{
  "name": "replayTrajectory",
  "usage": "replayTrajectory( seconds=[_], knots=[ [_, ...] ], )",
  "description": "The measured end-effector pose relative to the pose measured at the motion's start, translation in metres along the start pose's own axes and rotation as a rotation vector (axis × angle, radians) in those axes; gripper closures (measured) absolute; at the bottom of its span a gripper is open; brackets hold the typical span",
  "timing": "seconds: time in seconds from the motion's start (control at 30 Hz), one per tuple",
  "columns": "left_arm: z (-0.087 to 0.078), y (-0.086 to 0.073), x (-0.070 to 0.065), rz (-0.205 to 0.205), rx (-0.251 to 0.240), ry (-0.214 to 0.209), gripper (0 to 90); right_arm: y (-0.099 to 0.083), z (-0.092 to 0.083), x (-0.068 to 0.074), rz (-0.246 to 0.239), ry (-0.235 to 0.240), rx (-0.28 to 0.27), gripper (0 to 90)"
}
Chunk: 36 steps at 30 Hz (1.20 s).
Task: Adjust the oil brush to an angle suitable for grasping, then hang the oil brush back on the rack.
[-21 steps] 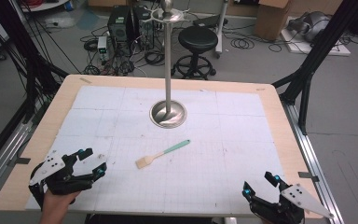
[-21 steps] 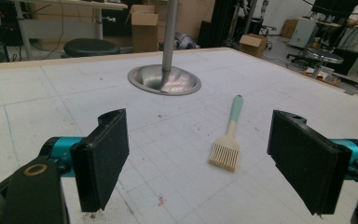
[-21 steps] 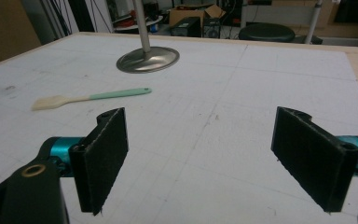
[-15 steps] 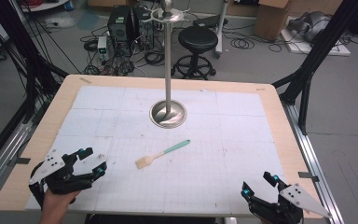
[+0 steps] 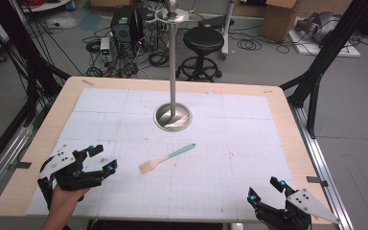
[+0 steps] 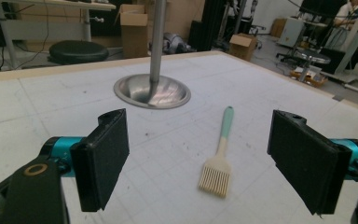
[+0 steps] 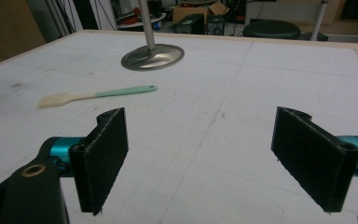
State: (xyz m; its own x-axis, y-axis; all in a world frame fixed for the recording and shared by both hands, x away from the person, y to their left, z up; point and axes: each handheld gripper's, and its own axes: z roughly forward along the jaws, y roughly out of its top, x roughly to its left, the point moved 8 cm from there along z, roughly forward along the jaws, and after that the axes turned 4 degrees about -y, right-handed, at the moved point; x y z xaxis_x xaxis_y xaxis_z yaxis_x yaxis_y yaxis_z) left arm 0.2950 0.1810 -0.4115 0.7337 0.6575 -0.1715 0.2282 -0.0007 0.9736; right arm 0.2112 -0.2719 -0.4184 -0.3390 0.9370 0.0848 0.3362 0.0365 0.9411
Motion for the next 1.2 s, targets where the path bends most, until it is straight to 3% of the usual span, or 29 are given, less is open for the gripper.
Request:
replayTrajectory(
  seconds=[0.23,0.7,1.0,1.2],
  knots=[
    [0.019,0.018,-0.011,0.037,0.029,-0.052,21.2,0.002,0.005,0.003,0.003,0.004,0.002,17.5],
    [0.033,0.022,-0.013,0.022,0.038,-0.076,22.5,0.000,0.004,0.004,0.006,0.011,0.008,17.5],
    [0.065,0.023,-0.021,0.077,0.137,-0.134,22.6,0.002,0.005,0.007,0.001,0.029,0.001,17.5],
    [0.090,0.019,-0.024,0.054,0.171,-0.148,24.1,0.001,0.006,0.006,0.004,0.029,0.007,17.6]
  ],
)
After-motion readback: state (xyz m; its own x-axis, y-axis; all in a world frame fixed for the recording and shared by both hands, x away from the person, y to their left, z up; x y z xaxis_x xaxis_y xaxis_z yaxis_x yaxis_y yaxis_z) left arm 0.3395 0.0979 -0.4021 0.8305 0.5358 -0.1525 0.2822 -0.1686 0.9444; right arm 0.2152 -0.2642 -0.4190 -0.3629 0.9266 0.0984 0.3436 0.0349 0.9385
